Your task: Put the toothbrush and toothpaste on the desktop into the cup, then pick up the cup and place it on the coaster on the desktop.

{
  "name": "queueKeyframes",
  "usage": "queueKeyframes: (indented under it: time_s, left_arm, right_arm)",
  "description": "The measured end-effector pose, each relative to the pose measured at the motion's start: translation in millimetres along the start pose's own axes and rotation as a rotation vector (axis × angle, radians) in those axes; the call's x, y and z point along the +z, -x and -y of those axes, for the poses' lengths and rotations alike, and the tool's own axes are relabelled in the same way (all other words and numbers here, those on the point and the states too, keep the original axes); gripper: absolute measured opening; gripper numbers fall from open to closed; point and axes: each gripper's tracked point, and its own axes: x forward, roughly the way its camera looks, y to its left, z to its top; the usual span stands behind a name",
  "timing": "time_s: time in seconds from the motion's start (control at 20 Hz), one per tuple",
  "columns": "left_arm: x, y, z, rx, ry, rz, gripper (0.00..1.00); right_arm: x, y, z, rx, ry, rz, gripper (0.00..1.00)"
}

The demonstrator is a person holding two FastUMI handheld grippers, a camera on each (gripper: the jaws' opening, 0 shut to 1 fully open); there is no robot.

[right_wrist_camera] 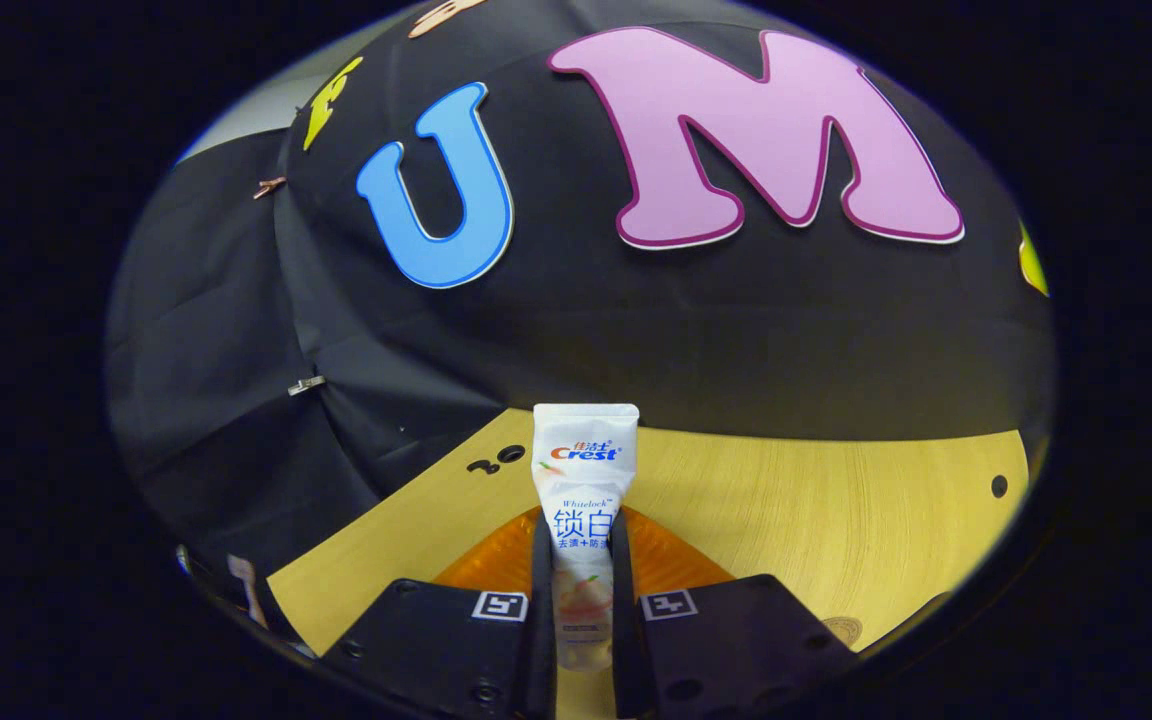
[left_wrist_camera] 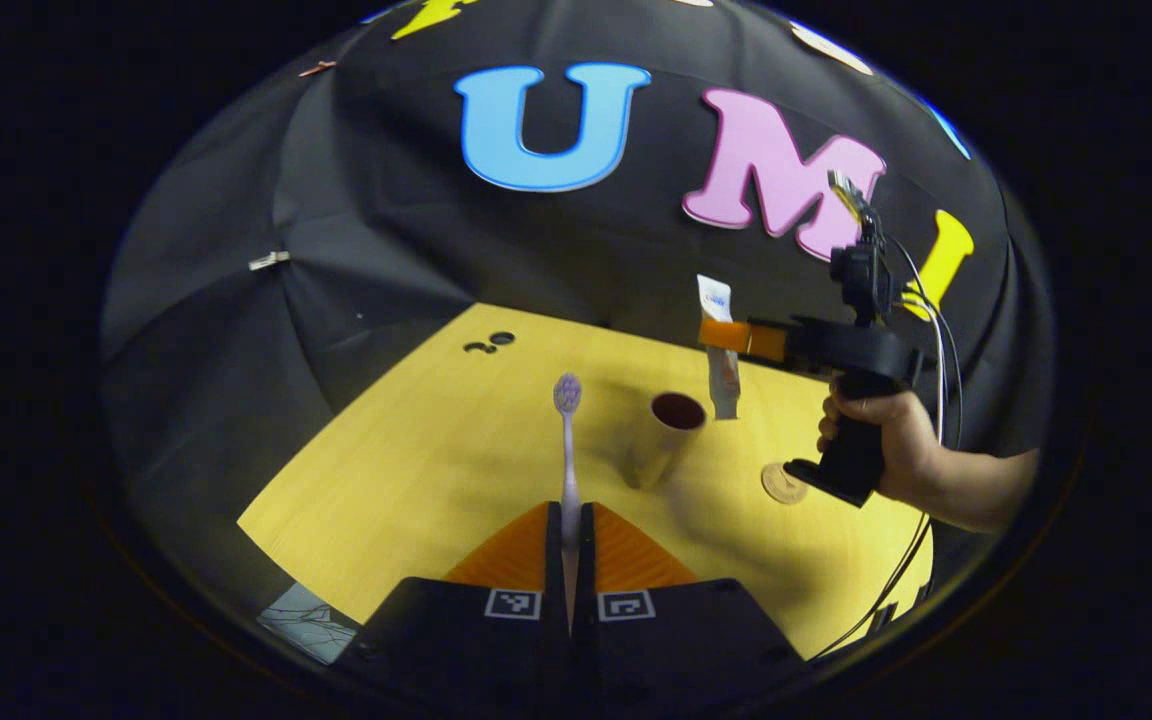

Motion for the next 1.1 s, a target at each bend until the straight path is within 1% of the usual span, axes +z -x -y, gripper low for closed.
queueKeyframes:
  time_s: [0.15,0.2,0.25,0.35,0.4,0.65,0.8,0.85,0.9,0.95,1.0,1.1]
  left_arm:
    - [5.4,1.3,-10.5,0.021,0.039,0.043,0.06]
    - [7.2,2.9,-9.9,0.022,0.051,0.052,0.11]
    - [9.0,4.5,-12.9,0.031,0.063,0.072,0.06]
    - [12.3,9.1,-14.8,0.044,0.081,0.115,0.06]
    - [13.3,13.2,-10.0,0.038,0.082,0.125,0.06]
    - [3.5,19.5,-2.8,0.033,0.056,0.119,0.06]
    - [-1.9,20.0,-3.2,0.028,0.054,0.126,0.06]
    - [-3.6,20.6,-2.5,0.026,0.052,0.122,0.06]
    - [-6.3,20.9,-2.0,0.026,0.05,0.113,0.06]
    - [-9.7,20.5,-1.2,0.026,0.046,0.106,0.06]
    - [-9.9,20.5,-0.4,0.026,0.044,0.104,0.07]
    - [-12.0,18.7,3.5,0.021,0.041,0.101,0.06]
  right_arm:
    - [1.3,-17.0,-0.6,0.003,0.058,0.052,0.26]
    - [0.1,-22.7,-0.7,0.007,0.065,0.061,0.26]
    - [-3.0,-28.4,-0.3,0.011,0.07,0.064,0.26]
    - [-7.7,-35.8,4.1,0.004,0.077,0.074,0.27]
    - [-9.9,-38.1,5.8,0.002,0.08,0.083,0.27]
    - [-27.3,-44.8,11.4,-0.003,0.121,0.09,0.28]
    - [-39.0,-45.1,14.9,-0.008,0.12,0.086,0.3]
    - [-47.1,-45.6,15.7,-0.009,0.116,0.071,0.31]
    - [-55.4,-44.4,15.7,-0.006,0.108,0.047,0.33]
    - [-65.5,-41.4,16.2,-0.005,0.092,0.017,0.37]
    - [-69.3,-39.2,11.7,0.021,0.069,0.001,0.56]
    - [-68.8,-29.1,10.2,0.026,0.057,-0.008,0.95]
